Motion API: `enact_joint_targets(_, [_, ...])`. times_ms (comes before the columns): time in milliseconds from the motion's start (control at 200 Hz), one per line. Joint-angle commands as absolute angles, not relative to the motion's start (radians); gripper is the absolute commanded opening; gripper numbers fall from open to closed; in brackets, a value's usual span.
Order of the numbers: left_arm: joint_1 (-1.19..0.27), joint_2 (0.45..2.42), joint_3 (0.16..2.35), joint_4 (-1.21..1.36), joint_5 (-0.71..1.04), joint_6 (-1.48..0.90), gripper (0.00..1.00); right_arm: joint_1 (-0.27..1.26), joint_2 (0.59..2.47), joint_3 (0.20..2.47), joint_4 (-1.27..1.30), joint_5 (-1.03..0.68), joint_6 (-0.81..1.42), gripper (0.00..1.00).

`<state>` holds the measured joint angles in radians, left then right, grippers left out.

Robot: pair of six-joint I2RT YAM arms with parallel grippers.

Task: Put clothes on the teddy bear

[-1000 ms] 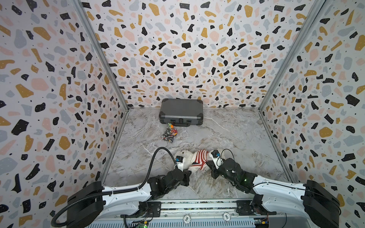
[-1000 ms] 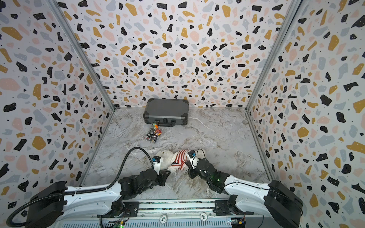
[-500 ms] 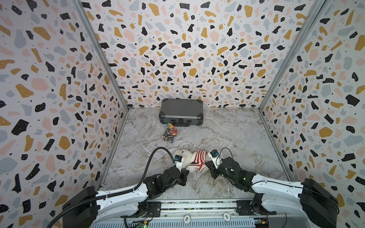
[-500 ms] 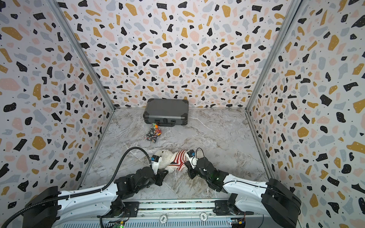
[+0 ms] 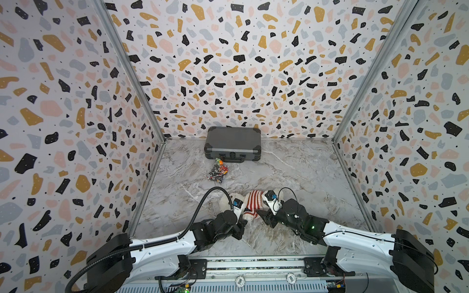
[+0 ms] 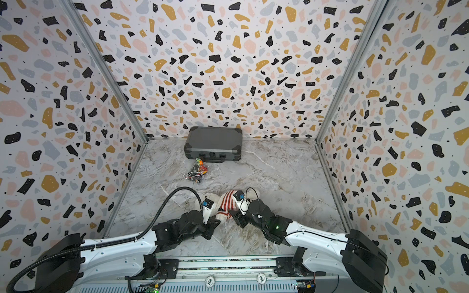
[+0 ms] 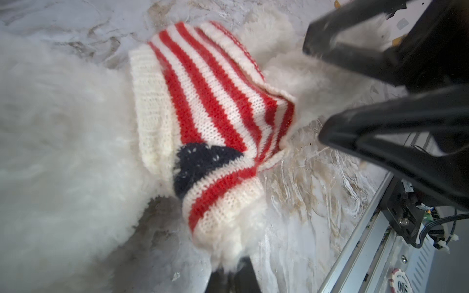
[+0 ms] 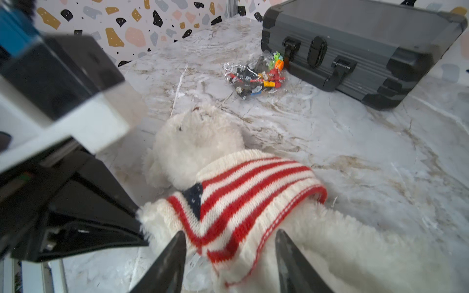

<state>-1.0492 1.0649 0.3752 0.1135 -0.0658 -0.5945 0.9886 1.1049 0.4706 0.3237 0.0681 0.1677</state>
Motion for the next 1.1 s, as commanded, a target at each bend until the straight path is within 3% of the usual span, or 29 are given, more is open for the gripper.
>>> enact_joint_targets(0, [-1.046,1.068,0.35,0.156,-0.051,-0.591,0.0,0.976,1.189,0.563,0.266,0.053,0.1,0.62])
enact_joint_targets(355, [-1.048,1.042,0.265,0.213,-0.076,-0.629,0.0,0.956,1.448,0.72,0.254,-0.014,0.013,0.6])
enact_joint_targets(571, [-1.049,0.994,0.215,0.216,-0.124,-0.659,0.0,0.953,1.493,0.726,0.226,0.023,0.0,0.34])
enact_joint_targets(656, [-1.046,0.975,0.202,0.21,-0.143,-0.664,0.0,0.947,1.486,0.72,0.221,0.032,-0.002,0.14])
enact_joint_targets(746, [-1.046,0.963,0.196,0.204,-0.158,-0.661,0.0,0.939,1.473,0.714,0.22,0.041,-0.002,0.0])
enact_joint_targets(1091, [-1.042,0.951,0.189,0.183,-0.196,-0.649,0.0,0.848,1.358,0.658,0.23,0.081,0.004,0.0])
